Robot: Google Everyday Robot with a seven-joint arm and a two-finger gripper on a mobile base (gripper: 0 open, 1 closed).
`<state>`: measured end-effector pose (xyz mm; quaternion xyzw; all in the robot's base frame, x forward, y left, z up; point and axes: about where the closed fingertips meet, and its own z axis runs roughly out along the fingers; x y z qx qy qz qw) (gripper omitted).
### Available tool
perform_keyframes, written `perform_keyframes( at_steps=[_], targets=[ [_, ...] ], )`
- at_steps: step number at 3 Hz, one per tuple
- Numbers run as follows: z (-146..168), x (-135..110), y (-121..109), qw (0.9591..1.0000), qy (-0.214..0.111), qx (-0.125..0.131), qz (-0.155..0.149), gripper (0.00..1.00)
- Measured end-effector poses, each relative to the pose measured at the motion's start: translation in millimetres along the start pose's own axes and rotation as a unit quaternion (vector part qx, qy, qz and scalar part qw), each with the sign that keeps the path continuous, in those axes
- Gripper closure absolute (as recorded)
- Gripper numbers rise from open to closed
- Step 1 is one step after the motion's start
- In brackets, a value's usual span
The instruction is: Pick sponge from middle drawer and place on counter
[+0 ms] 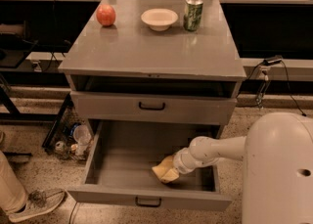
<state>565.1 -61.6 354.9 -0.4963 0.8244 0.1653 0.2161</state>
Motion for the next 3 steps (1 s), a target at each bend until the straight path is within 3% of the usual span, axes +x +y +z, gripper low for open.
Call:
perform_keyframes(
  at_steps=[1, 2, 3],
  targets=[
    [-8.1, 8.4, 4.5, 1.0000, -0.002, -0.006, 0.002, 0.66],
    [-46.3, 0.8, 20.2, 0.9994, -0.030, -0.013, -0.015, 0.89],
    [-107.2, -30.9, 49.1, 0.9939, -0.097, -0.013, -0.051, 1.00]
  ],
)
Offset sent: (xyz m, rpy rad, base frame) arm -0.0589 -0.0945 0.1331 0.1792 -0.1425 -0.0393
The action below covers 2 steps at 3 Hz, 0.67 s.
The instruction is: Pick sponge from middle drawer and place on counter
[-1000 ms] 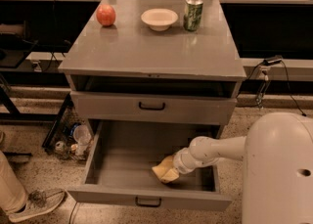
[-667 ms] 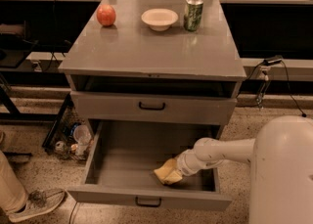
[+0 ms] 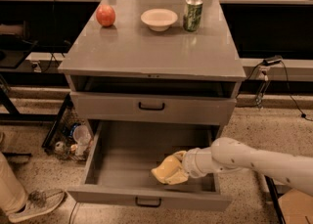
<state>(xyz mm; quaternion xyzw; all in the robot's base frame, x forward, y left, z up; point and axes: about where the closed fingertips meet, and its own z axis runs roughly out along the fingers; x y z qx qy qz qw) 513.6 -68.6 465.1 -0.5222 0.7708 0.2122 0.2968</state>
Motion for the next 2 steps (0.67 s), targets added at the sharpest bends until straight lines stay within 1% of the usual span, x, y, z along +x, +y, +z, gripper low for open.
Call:
perform_keyframes(
  at_steps=[1, 2],
  targets=[
    [-56.0, -38.4, 22.2, 0.9974, -0.062, 0.007, -0.035, 1.00],
    [-79.4, -19.8, 19.8, 0.9969, -0.069, 0.030, -0.023, 1.00]
  ],
)
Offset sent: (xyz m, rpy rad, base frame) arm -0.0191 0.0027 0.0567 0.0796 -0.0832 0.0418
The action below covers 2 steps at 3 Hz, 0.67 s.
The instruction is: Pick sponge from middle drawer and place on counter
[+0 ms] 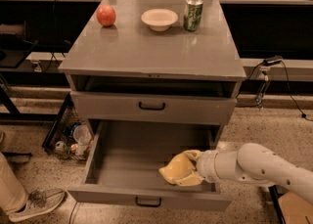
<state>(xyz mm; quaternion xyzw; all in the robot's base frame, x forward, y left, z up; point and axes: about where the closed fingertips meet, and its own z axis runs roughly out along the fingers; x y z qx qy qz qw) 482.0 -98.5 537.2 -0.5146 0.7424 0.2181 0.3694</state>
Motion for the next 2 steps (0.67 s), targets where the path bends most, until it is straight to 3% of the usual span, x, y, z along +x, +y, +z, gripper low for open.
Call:
perform_keyframes(
  at_steps=[1, 2],
  targets=[
    [-0.1, 0.0, -0.1, 1.0000, 0.000, 0.000, 0.000, 1.00],
    [-15.8, -8.1, -12.3, 0.9997, -0.025, 0.002, -0.001, 1.00]
  ],
)
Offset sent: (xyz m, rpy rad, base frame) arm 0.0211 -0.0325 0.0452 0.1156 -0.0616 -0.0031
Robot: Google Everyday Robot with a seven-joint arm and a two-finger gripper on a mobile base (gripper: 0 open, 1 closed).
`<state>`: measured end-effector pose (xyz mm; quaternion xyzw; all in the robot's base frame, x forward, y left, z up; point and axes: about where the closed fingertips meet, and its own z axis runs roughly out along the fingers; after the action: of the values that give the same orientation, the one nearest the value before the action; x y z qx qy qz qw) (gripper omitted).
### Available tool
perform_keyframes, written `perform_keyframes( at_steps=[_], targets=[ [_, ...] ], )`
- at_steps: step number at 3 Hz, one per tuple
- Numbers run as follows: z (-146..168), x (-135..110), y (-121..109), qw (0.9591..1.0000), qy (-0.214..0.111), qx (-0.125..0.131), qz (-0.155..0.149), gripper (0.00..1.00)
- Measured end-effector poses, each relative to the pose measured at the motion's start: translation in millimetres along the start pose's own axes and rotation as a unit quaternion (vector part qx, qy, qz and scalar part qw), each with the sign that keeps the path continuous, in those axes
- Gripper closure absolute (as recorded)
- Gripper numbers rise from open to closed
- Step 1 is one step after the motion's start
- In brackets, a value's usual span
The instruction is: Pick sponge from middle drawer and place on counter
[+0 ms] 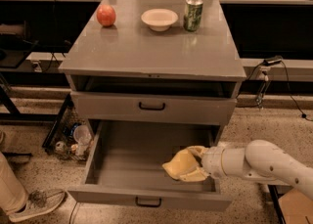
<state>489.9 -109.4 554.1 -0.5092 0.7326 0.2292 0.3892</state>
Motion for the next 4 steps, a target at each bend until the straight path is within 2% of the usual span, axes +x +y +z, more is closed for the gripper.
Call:
perform_keyframes(
  at_steps=[1, 2, 3, 4],
  targets=[
    [-71.5, -43.0, -37.2, 0.9984, -0.027, 0.038, -0.032, 1.00],
    [-121.2, -82.5, -59.2, 0.9943, -0.035, 0.070, -0.073, 1.00],
    [-167.0, -130.6, -77.9, 0.9873, -0.049, 0.095, -0.118, 1.00],
    [-199.1, -169.2, -93.6, 0.9797, -0.078, 0.111, -0.147, 1.00]
  ],
)
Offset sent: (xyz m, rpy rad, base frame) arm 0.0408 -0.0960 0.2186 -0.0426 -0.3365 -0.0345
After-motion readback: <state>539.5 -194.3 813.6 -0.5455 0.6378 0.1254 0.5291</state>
